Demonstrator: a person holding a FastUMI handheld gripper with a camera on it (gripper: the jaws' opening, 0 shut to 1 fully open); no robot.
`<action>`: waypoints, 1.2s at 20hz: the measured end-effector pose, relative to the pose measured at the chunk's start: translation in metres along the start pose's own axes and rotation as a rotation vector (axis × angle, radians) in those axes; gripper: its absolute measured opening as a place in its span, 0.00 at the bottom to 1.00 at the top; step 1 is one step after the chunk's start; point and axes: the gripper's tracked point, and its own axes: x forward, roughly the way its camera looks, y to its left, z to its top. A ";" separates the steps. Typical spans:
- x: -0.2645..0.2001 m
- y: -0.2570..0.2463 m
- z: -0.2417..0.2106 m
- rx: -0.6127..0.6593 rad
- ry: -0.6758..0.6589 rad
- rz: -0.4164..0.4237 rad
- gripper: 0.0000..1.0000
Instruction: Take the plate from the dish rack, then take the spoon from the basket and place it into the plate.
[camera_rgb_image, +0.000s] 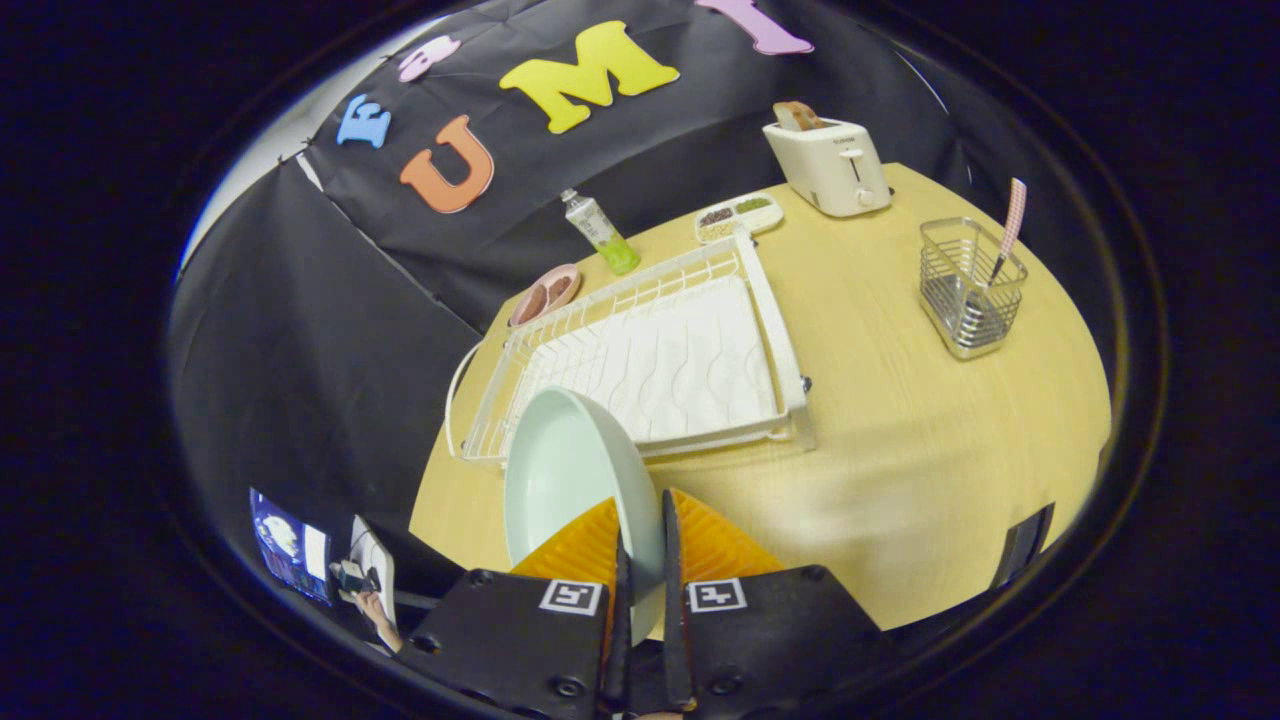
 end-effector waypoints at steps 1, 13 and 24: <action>0.005 -0.001 -0.011 0.004 0.001 0.011 0.18; 0.032 -0.061 -0.052 -0.046 0.000 -0.068 0.23; 0.028 -0.090 -0.039 -0.215 -0.212 -0.294 0.32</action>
